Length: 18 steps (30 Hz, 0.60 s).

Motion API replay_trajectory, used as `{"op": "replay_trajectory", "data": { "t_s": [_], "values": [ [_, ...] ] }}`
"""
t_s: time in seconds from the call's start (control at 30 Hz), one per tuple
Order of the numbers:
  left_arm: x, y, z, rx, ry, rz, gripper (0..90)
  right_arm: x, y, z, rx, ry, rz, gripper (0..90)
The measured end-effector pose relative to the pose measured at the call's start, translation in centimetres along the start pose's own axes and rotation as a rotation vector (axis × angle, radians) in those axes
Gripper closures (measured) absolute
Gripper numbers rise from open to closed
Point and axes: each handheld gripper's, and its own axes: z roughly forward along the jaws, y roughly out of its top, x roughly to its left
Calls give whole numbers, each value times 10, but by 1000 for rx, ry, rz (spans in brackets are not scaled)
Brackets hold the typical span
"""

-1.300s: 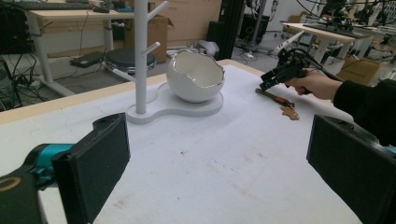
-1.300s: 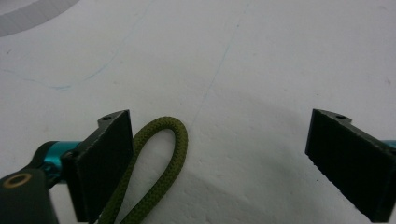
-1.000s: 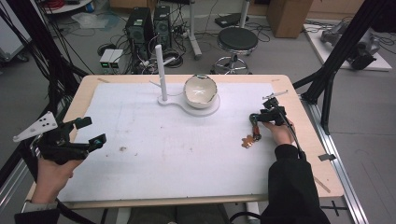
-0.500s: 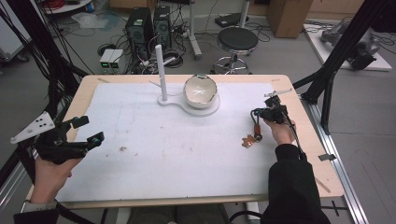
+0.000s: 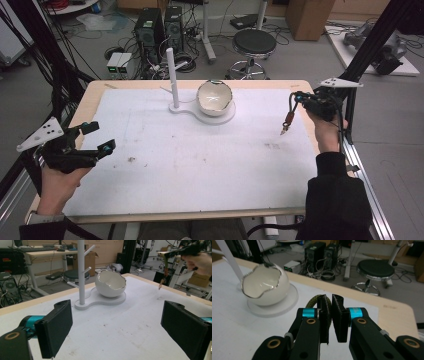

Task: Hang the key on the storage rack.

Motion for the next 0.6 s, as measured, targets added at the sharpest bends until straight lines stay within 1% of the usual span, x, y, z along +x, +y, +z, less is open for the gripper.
{"op": "replay_trajectory", "data": {
  "t_s": [0.07,0.17,0.23,0.27,0.3,0.33,0.37,0.4,0.43,0.47,0.5,0.53,0.57,0.6],
  "values": [
    [0,1,1,1,2,7,107,2,10,-11,-29,-6,-20,849],
    [0,3,2,0,6,13,107,8,23,-23,-49,-12,-43,849],
    [0,3,2,-4,5,5,107,15,34,-25,-50,-16,-50,849],
    [0,4,3,-10,-1,-3,107,18,37,-24,-47,-17,-55,849],
    [0,5,3,-12,-2,-1,107,18,37,-24,-47,-17,-55,849],
    [-1,6,3,-12,-2,9,107,27,43,-19,-51,-4,-72,849],
    [-1,7,4,-11,1,14,107,33,46,-15,-49,6,-77,849],
    [-2,7,4,-12,-1,14,107,33,46,-15,-49,6,-77,849],
    [-2,7,5,-8,-2,19,107,47,53,-6,-51,30,-102,849],
    [-2,7,5,-8,0,18,107,47,53,-6,-51,30,-102,849],
    [-1,6,5,-4,-2,20,105,52,56,-3,-50,41,-109,849],
    [-1,6,5,-6,-1,15,104,62,60,4,-51,57,-118,849],
    [0,7,4,-5,-1,19,104,72,65,12,-53,74,-125,849],
    [0,7,3,-9,2,17,104,77,68,16,-51,87,-132,849]
  ]
}}
